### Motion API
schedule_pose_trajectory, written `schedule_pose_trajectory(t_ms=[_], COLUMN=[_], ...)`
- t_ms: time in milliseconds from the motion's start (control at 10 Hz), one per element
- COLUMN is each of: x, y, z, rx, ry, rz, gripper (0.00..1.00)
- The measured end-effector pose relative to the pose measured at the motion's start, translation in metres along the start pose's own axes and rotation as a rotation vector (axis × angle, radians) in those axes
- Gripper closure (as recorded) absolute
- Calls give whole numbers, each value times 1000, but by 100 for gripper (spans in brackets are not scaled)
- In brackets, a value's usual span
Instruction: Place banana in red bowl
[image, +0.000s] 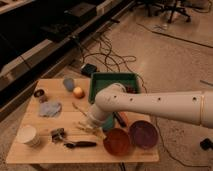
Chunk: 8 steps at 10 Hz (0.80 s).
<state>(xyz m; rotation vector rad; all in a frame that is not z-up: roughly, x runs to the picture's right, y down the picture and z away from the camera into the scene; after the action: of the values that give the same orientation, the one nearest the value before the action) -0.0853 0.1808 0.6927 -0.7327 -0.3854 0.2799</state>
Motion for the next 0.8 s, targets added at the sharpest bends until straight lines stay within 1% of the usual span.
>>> schedule_pose_trajectory(t_ms=[100,400,800], x=[2,21,49], y=[0,-2,1], z=[-3,-16,-28], rx=[7,34,44], ry=[6,23,31], rz=[8,60,125], gripper=[100,100,100])
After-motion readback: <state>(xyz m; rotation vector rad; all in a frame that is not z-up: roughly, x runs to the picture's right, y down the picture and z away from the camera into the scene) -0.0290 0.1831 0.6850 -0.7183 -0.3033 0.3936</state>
